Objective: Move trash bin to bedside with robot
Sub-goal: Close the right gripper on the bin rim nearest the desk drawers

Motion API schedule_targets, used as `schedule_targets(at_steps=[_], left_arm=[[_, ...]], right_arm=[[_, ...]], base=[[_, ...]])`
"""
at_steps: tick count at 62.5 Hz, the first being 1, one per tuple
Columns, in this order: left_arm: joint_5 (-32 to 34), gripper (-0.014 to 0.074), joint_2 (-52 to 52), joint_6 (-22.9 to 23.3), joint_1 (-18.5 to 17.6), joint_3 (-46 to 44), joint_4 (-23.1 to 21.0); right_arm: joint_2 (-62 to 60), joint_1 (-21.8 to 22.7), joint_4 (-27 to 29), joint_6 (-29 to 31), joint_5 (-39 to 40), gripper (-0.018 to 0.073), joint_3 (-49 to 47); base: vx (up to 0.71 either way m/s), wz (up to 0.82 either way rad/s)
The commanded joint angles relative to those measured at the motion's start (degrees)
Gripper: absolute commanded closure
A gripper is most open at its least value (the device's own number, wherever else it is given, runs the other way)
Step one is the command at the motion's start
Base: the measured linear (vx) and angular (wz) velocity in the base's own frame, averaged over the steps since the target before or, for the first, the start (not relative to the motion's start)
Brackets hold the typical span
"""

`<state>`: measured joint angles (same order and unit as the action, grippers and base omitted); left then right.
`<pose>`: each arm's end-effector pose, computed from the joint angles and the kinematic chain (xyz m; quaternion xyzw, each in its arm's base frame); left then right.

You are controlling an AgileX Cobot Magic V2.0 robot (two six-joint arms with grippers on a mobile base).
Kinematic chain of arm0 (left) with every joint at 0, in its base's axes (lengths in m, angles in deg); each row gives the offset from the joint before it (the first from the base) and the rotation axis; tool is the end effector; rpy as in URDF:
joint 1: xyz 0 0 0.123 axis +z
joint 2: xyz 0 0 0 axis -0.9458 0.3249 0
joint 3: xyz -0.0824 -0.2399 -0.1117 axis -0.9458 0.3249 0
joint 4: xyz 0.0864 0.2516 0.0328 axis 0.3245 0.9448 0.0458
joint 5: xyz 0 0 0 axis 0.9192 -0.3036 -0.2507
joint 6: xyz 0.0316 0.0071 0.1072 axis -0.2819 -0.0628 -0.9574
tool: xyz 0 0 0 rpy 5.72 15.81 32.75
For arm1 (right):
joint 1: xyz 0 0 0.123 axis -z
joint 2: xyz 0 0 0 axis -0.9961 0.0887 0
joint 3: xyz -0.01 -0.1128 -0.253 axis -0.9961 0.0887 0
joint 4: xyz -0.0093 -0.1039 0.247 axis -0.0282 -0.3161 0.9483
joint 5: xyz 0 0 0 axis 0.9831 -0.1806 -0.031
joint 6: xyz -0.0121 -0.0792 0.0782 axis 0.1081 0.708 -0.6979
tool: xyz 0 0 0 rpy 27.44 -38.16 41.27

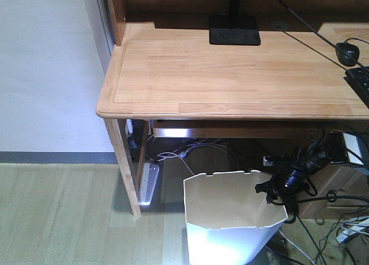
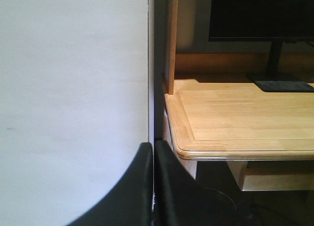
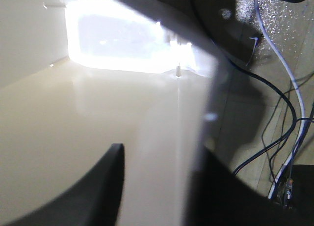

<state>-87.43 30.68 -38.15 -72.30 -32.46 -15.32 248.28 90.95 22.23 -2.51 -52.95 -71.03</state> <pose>0.1014 -0.0025 0.1890 -0.0135 0.7327 -0.0289 0.6798 0.3855 -0.0268 -0.2412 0.0356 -0.9970 -0.0657 0.0209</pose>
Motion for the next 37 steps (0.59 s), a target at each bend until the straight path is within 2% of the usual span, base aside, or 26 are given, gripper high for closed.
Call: schedule_targets(at_steps=[1, 2, 16, 37], left_arm=[[4.5, 0.0602, -0.6, 0.5, -0.3, 1.6, -0.2], [4.5, 0.0602, -0.6, 0.5, -0.3, 1.6, -0.2], [4.5, 0.0602, -0.6, 0.5, -0.3, 1.6, -0.2], [4.5, 0.0602, -0.6, 0.5, -0.3, 1.6, -0.2]], right_arm=[[-3.3, -0.1, 2.2, 1.4, -1.4, 0.0549, -0.8], [-3.3, -0.1, 2.2, 1.4, -1.4, 0.0577, -0.8], [-3.3, 0.0, 3.7, 3.0, -2.7, 0.0571, -0.6], [-5.2, 0.1, 14.8, 13.4, -6.9, 0.0566, 0.8]], base=[[0.0, 0.0], [0.0, 0.0], [0.0, 0.0], [0.0, -0.01]])
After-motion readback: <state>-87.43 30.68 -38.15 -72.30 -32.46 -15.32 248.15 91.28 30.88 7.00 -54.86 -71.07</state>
